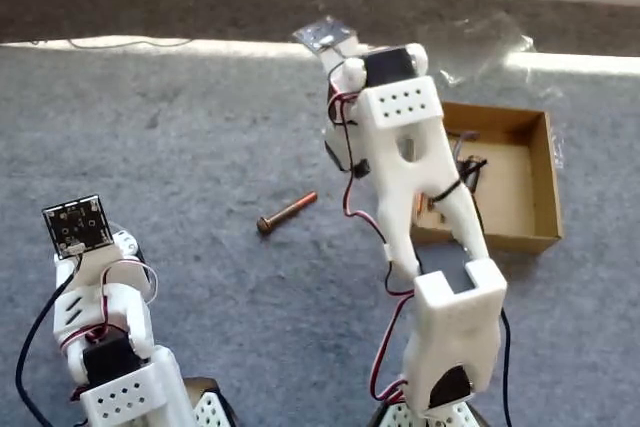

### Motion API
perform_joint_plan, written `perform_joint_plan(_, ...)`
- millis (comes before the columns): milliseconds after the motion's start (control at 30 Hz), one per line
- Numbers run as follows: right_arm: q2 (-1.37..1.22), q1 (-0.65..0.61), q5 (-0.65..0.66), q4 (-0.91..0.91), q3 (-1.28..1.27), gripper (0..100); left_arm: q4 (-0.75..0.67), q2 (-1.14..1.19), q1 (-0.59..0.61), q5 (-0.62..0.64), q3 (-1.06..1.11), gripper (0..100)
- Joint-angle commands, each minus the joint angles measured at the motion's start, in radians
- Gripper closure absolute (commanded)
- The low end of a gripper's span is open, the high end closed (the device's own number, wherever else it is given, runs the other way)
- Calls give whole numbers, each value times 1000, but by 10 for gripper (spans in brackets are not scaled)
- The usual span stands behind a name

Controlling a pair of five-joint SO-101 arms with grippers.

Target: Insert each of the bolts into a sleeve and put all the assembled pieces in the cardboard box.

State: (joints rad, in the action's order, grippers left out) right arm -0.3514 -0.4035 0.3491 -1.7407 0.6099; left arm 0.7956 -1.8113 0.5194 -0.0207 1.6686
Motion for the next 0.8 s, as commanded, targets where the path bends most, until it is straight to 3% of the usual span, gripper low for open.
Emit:
perform_joint_plan(0,183,7,-17,-21,38,995,-20,-12,-13,-6,2,995)
perform_joint_plan(467,822,13,-17,-2,-321,995,-18,-10,-73,-6,4,995)
perform_joint_plan(767,1190,13,-17,179,-687,995,-20,-10,-73,-6,16,995)
